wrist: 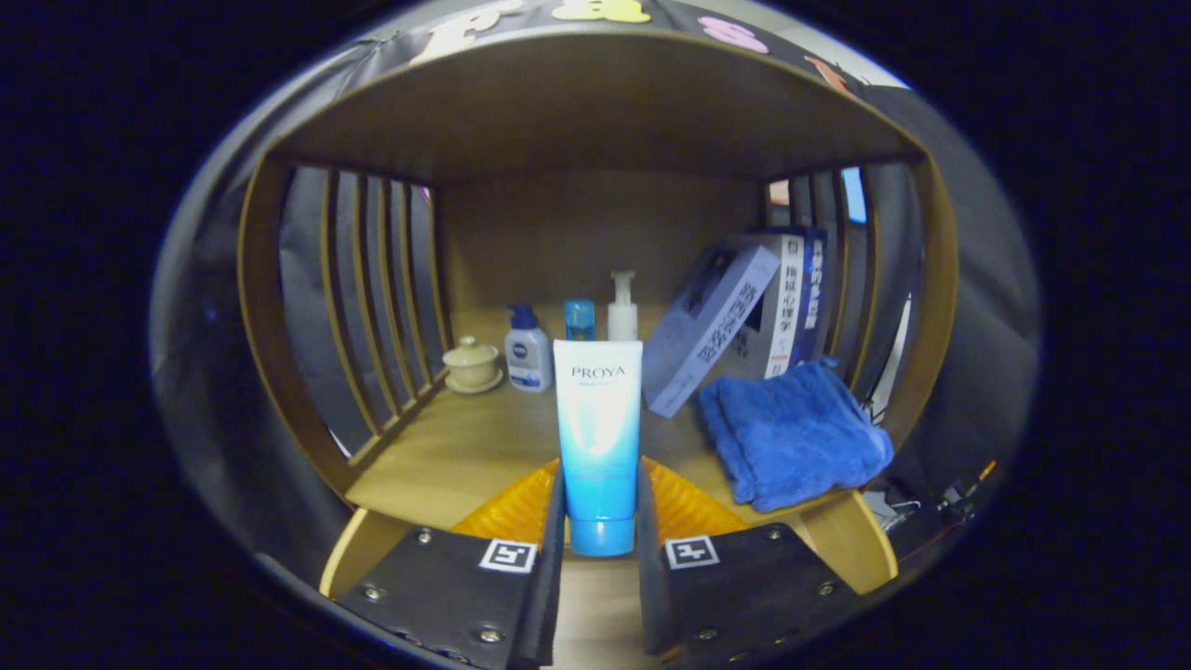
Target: Pull open the drawer, take out the items inside it, and place them on the countertop above the cabinet.
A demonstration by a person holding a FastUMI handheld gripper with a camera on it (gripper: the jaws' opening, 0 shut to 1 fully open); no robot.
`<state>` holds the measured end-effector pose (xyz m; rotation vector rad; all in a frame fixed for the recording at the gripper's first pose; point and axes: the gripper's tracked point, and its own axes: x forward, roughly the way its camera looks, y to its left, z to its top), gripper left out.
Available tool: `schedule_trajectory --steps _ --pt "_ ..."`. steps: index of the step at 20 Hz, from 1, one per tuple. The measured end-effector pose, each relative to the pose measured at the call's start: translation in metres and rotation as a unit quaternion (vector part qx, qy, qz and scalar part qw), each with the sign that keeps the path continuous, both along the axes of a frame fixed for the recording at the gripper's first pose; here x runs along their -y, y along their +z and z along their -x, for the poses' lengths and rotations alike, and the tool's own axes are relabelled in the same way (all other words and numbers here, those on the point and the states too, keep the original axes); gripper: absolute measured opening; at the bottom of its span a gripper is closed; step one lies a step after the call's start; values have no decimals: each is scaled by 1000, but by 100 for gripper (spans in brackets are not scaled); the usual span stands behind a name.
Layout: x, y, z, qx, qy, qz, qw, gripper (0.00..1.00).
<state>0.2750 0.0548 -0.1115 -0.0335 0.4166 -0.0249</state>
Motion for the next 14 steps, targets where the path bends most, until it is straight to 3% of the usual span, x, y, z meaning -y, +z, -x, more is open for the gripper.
schedule_trajectory --steps 5,14 --pt "-6 -49 -19 -39 -12 -6 999 36" --pt "-4 -59 -43 -25 -27 10 999 40"
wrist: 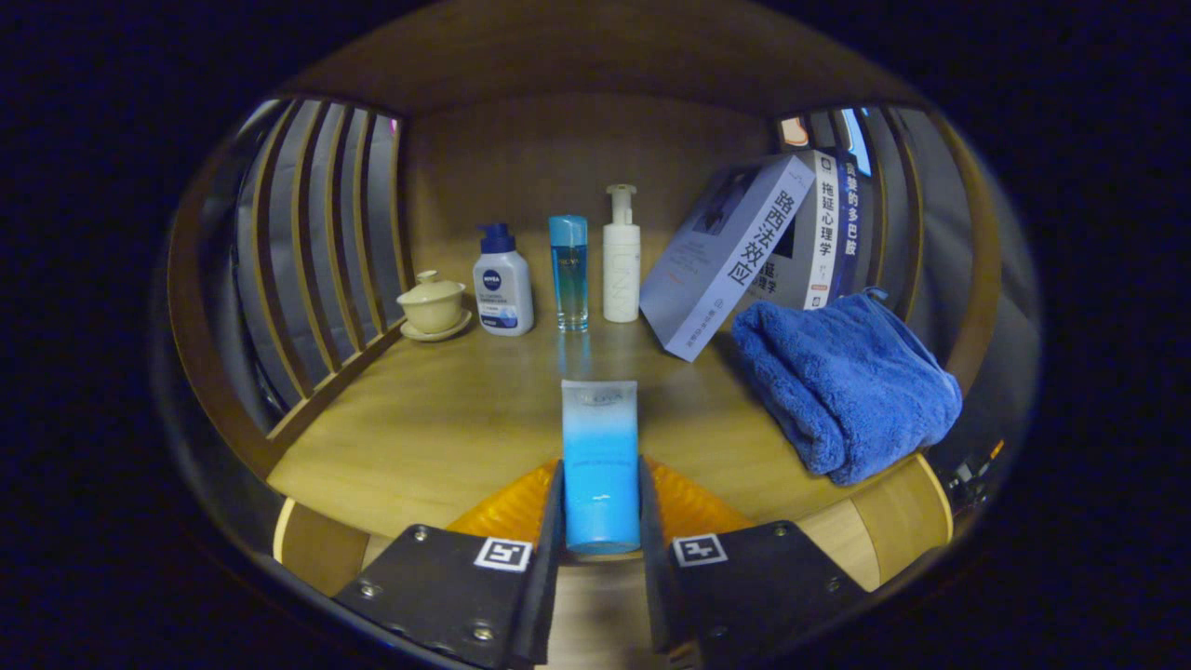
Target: Pull open the drawer, take out the items inside it, and place them on the countertop above the cabinet.
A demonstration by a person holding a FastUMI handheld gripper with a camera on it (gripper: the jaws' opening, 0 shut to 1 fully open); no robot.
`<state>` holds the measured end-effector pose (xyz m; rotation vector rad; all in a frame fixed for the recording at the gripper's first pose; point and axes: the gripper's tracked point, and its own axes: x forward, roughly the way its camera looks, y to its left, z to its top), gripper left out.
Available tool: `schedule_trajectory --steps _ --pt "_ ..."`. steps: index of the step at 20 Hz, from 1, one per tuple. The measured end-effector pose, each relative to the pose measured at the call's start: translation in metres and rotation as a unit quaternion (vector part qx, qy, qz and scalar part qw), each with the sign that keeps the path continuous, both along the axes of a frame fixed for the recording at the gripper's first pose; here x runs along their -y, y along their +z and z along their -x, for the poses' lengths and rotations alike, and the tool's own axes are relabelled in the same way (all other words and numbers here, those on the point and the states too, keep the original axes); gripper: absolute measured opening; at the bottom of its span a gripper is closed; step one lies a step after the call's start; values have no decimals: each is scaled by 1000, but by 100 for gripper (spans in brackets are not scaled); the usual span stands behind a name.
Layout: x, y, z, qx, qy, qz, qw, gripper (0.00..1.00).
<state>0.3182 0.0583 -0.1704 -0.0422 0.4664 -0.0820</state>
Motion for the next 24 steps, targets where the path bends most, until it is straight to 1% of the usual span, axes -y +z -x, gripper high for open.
schedule_trajectory --steps 1,2,4,7,12,16,19,24 --pt "0 -1 0 0 -1 6 1000 42" --pt "1 3 1 4 -2 10 1000 42" --pt "4 2 2 6 -7 18 1000 48" --pt "7 2 3 5 -9 26 1000 100" --pt "2 15 25 3 7 28 1000 99" --pt "-1 32 46 12 23 49 998 99" --pt "-3 52 66 31 39 67 997 99" --pt "-3 104 107 86 54 78 992 99"
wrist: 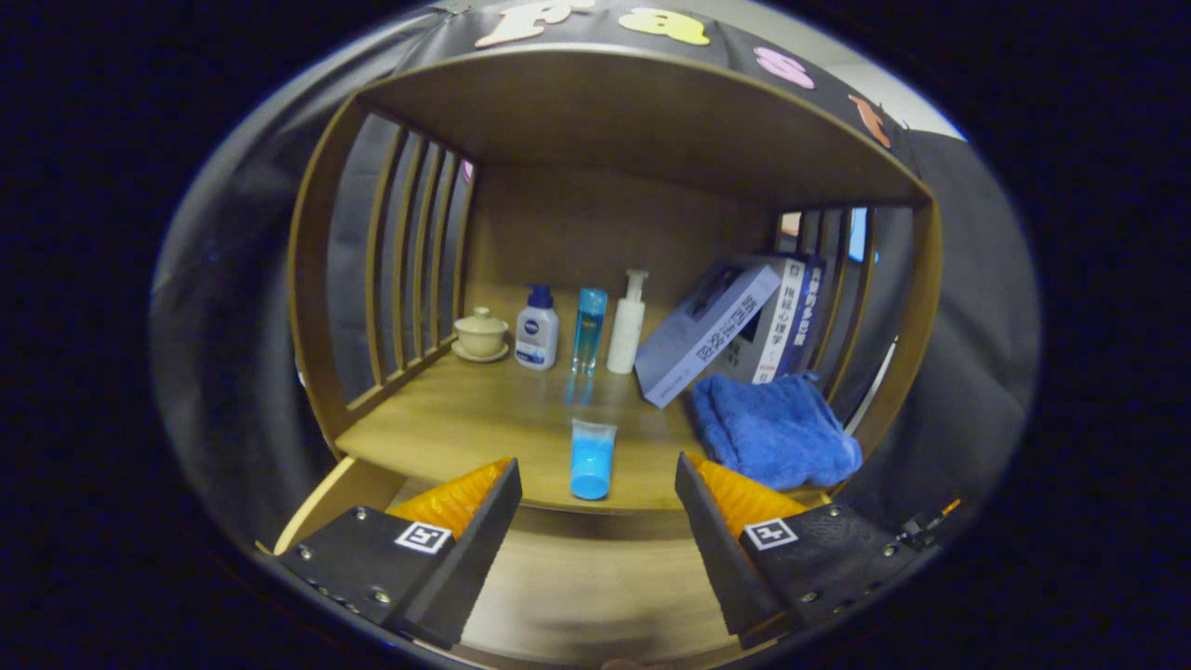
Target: Pull open the drawer, take out the items inside it, and place them on the countertop above the cabinet.
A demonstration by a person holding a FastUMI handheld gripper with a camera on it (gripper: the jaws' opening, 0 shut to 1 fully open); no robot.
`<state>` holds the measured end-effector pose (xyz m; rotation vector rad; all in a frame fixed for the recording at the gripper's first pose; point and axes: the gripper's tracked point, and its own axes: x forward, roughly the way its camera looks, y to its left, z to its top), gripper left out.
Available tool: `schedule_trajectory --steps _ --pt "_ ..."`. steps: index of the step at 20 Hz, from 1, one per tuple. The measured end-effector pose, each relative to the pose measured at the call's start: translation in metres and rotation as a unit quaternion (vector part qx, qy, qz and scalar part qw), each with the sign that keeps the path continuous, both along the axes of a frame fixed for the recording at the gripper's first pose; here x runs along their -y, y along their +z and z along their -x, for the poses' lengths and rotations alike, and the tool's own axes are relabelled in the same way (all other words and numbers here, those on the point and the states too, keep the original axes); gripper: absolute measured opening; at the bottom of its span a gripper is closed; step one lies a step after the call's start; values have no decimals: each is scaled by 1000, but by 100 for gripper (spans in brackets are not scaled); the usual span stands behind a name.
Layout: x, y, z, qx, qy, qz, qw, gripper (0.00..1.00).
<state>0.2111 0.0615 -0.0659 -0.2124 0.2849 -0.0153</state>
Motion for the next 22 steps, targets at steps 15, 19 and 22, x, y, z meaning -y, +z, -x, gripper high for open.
schedule_trajectory --steps 15,19,22 --pt "31 59 142 87 10 -26 996 98" --pt "36 38 160 107 10 -9 994 98" --pt "40 19 168 114 8 -6 993 98"
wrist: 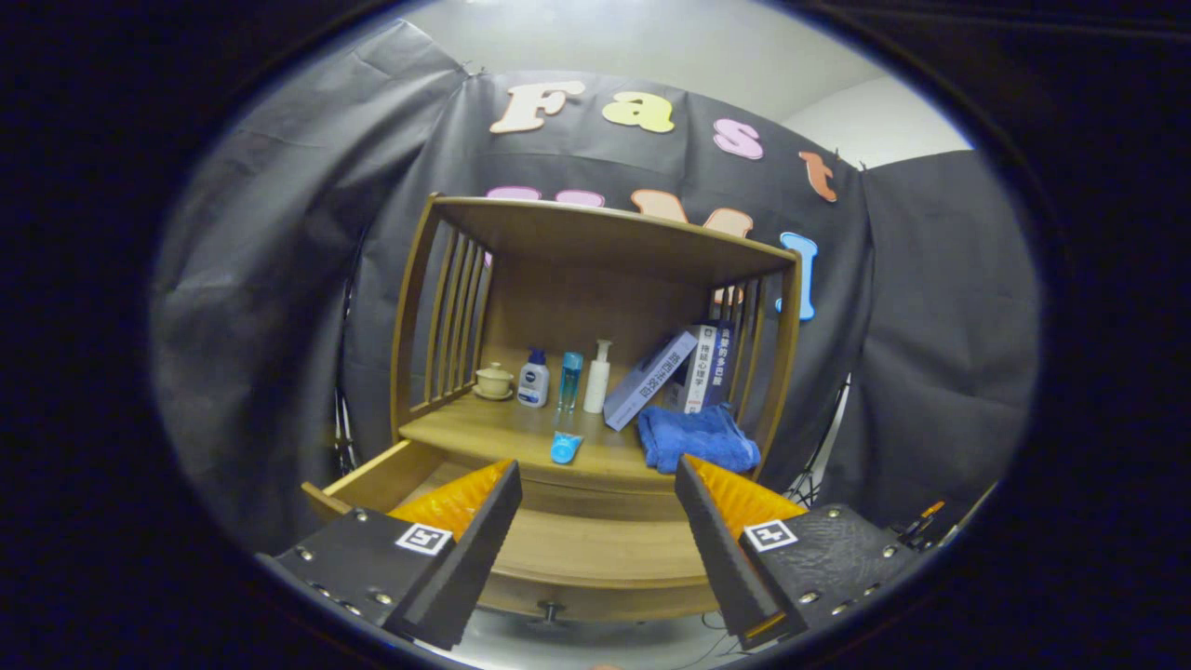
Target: Pull open the drawer, take out the items inside it, and place them on the countertop above the cabinet.
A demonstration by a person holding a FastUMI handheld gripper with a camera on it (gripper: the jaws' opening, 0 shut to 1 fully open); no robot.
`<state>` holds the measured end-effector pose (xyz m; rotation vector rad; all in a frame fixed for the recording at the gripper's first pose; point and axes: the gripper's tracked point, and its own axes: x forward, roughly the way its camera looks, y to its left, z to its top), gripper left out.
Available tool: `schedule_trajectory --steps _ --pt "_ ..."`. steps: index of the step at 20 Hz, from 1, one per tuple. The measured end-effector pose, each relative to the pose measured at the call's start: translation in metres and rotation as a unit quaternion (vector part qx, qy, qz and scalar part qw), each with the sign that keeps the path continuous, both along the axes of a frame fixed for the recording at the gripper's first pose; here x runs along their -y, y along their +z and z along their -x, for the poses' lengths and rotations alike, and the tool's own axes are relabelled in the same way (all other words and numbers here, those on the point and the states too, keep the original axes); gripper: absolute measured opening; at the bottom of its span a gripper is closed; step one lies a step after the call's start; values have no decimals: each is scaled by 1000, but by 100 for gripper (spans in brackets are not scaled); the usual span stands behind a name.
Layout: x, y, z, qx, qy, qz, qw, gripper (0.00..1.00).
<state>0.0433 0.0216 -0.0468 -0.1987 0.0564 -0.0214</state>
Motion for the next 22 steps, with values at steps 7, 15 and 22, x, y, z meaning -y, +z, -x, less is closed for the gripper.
schedule_trajectory --steps 7,15,22 --pt "9 -64 19 -29 -14 -19 999 98" --pt "8 -130 22 -74 -16 -48 996 99" --pt "5 -169 5 -87 -20 -46 995 99"
